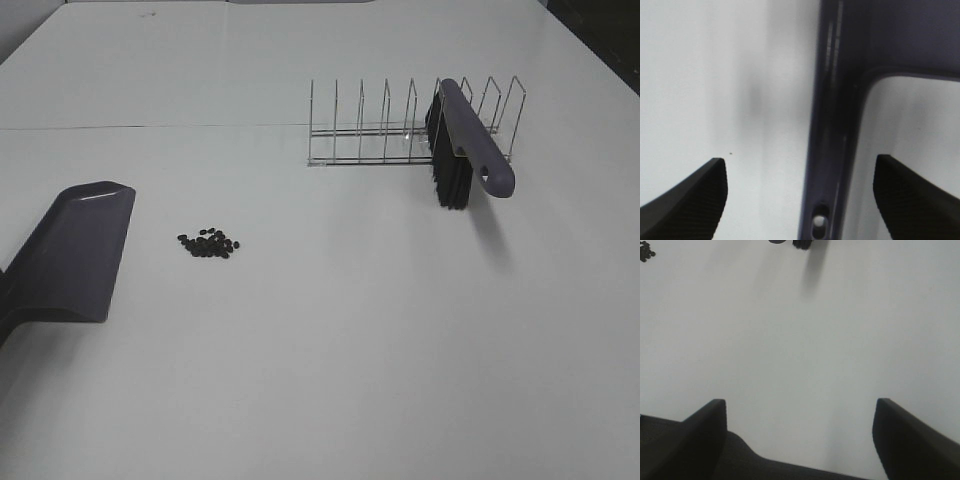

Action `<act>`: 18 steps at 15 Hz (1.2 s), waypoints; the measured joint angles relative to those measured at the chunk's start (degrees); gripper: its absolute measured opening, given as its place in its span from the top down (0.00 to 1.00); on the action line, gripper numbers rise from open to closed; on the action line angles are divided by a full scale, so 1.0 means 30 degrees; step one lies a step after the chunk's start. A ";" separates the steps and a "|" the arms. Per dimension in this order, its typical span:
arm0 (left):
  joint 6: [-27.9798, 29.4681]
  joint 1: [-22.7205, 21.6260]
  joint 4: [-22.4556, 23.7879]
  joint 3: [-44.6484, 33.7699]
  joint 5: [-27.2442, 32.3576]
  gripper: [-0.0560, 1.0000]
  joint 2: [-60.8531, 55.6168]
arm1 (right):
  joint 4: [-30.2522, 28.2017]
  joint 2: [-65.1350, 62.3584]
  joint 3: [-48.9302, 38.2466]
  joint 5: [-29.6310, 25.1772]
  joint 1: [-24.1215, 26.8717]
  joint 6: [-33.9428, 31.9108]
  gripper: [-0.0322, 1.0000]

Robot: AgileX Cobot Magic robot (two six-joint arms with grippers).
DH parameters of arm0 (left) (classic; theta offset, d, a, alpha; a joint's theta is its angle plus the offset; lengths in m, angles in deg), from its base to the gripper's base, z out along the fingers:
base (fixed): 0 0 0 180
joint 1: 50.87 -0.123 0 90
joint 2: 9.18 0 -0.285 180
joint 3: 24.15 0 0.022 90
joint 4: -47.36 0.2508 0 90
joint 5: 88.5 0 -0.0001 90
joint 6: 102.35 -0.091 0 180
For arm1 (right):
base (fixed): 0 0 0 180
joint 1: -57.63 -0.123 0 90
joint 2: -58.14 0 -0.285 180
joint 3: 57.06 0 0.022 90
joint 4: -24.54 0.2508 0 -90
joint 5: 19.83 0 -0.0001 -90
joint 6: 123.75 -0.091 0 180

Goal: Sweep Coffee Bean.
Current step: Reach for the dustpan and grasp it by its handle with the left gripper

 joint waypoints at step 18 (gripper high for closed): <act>-0.3438 -0.0497 -0.3113 0.0401 -0.3342 0.64 0.3973 | 0.0000 0.0000 0.0000 0.0000 0.0000 0.0000 0.24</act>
